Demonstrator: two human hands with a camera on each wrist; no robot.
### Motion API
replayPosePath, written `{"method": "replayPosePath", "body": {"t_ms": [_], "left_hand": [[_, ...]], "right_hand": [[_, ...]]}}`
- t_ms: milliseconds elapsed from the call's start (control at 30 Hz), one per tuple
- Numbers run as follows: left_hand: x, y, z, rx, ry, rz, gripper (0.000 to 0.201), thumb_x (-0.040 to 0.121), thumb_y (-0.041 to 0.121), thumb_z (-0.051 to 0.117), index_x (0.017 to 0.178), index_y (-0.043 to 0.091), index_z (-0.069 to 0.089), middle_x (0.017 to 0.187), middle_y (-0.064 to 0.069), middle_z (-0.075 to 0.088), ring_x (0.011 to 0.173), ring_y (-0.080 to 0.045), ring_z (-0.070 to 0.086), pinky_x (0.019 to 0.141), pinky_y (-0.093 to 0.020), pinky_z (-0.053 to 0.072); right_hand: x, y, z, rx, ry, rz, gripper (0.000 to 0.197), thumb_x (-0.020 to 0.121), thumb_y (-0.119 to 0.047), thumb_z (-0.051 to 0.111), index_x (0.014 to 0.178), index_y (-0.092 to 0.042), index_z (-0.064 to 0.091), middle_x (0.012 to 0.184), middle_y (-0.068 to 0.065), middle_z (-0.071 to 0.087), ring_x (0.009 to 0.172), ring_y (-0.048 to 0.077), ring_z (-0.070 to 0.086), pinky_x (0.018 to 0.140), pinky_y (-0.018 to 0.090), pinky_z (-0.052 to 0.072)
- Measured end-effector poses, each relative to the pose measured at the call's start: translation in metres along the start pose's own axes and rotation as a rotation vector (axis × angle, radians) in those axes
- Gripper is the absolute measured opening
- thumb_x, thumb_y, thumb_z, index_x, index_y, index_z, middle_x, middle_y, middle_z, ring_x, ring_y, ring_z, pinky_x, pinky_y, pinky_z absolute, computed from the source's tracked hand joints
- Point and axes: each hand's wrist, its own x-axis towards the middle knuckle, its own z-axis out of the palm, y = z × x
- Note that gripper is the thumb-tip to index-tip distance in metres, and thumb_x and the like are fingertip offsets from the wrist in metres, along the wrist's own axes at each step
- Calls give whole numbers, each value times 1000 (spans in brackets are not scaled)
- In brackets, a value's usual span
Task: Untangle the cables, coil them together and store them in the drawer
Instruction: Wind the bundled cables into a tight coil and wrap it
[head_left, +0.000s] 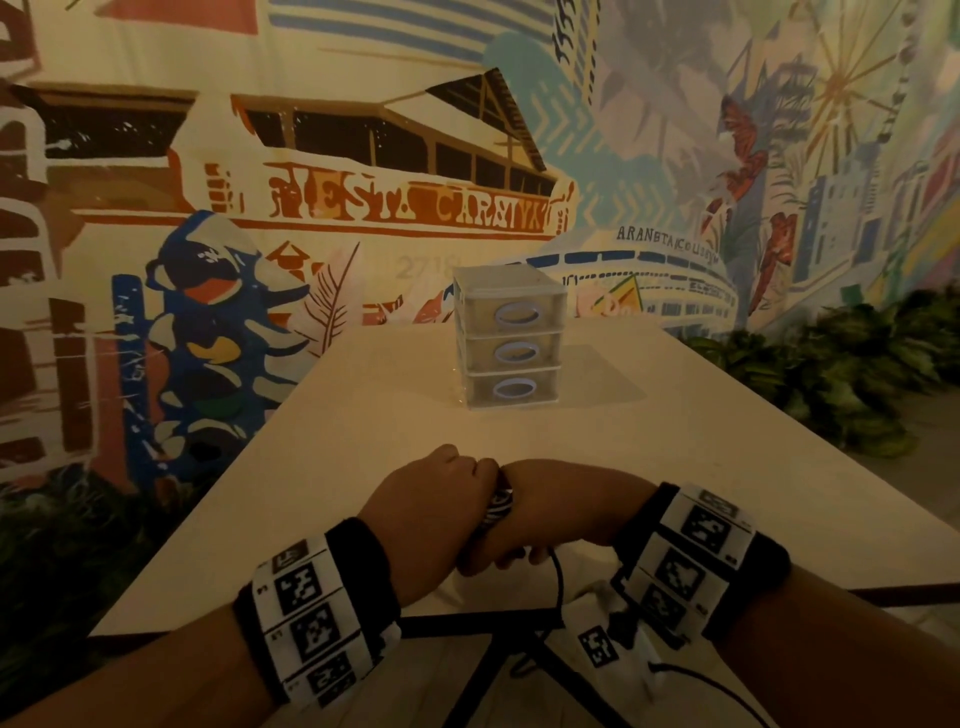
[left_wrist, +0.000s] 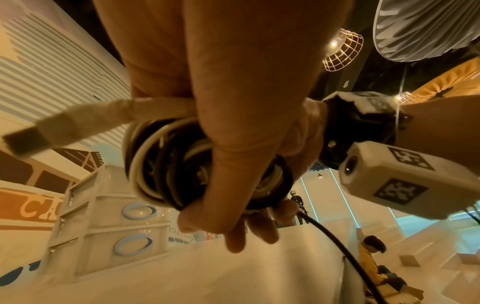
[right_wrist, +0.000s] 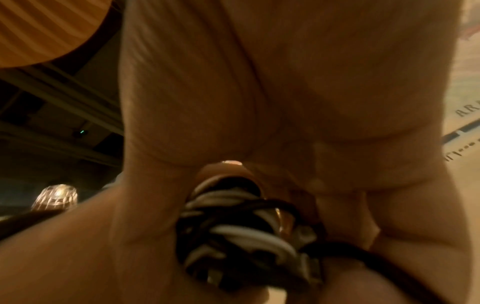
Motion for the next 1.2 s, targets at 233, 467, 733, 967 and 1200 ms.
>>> {"method": "replayPosePath", "body": {"t_ms": [233, 467, 733, 967, 1200], "left_hand": [[-3, 3, 8, -133, 66, 5, 115, 90, 24, 63, 144, 27, -39, 125, 0, 42, 91, -16, 45, 74, -24, 44], [-5, -3, 16, -284, 203, 48, 131, 72, 12, 78, 150, 38, -25, 125, 0, 31, 77, -8, 49, 58, -18, 48], [-1, -23, 14, -85, 250, 0, 68, 73, 59, 55, 128, 19, 58, 114, -3, 60, 102, -23, 59, 85, -37, 53], [-4, -15, 11, -86, -59, -42, 49, 86, 48, 63, 124, 21, 49, 114, 1, 57, 99, -18, 58, 84, -30, 47], [-5, -4, 8, 23, -169, -81, 36, 94, 38, 56, 123, 18, 53, 119, 0, 59, 105, -20, 60, 84, -26, 43]], "right_hand": [[4, -3, 10, -140, 69, -19, 13, 81, -18, 77, 72, -14, 69, 77, 8, 68, 62, 17, 58, 63, 31, 52], [-7, -3, 10, -263, 129, -96, 27, 90, -26, 67, 113, -12, 69, 114, 9, 66, 104, 23, 62, 92, 35, 53], [-10, 5, -1, -186, 180, -135, 27, 87, -20, 73, 112, -9, 71, 110, 13, 69, 98, 27, 63, 87, 36, 52], [-1, 13, 7, -110, 146, -71, 50, 77, -23, 84, 119, -12, 60, 100, 12, 73, 66, 14, 63, 66, 31, 55], [9, 9, 23, -377, 207, -95, 53, 75, -38, 86, 117, -16, 61, 106, 4, 68, 83, 17, 61, 74, 30, 49]]}}
